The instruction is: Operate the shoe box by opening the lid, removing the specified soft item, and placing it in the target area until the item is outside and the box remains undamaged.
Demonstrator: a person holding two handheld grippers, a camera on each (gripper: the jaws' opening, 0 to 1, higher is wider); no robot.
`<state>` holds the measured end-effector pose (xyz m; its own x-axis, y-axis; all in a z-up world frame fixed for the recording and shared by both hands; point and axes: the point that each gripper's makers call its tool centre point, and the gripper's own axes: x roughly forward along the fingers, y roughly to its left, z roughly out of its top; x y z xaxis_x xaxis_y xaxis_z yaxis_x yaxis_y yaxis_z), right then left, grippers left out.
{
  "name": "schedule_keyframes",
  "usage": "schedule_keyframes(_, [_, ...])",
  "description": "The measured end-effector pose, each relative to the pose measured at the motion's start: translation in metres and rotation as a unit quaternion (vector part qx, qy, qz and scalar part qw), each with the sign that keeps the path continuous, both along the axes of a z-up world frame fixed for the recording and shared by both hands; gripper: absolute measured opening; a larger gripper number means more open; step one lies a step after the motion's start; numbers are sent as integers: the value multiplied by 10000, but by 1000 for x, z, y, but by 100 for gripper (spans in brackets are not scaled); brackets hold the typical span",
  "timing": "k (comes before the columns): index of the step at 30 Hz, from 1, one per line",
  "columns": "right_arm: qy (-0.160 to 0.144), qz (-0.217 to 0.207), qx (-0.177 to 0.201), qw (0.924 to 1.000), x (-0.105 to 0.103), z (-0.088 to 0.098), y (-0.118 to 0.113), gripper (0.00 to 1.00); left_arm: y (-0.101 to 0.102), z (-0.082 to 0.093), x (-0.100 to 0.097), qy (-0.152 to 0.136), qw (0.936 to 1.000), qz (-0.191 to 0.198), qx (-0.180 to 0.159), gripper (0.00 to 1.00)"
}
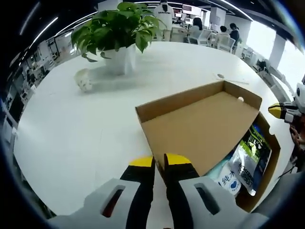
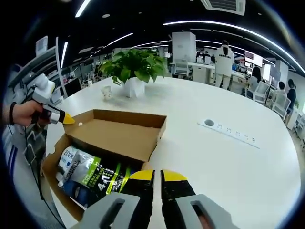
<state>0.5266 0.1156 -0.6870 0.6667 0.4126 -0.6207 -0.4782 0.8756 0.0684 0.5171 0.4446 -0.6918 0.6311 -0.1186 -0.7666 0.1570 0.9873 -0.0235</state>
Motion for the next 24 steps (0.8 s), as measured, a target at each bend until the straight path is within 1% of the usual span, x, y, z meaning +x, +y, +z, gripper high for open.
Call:
schedule_keyframes(7, [33, -73, 48, 10000, -6, -1, -5, 0, 0, -2, 0, 56, 10000, 42, 1, 7])
schedule_keyframes(18, [70, -78, 113, 9999, -17, -4, -4, 0, 0, -4, 0, 47, 10000, 59, 23, 8])
schedule_keyframes(22, [78, -70, 135, 9999, -21, -5, -4, 0, -2, -3, 0, 12, 10000, -58, 78, 9])
schedule_keyframes(24, [86, -75, 149, 9998, -23, -5, -4, 0, -2, -4, -2, -9, 9997, -181, 190, 10])
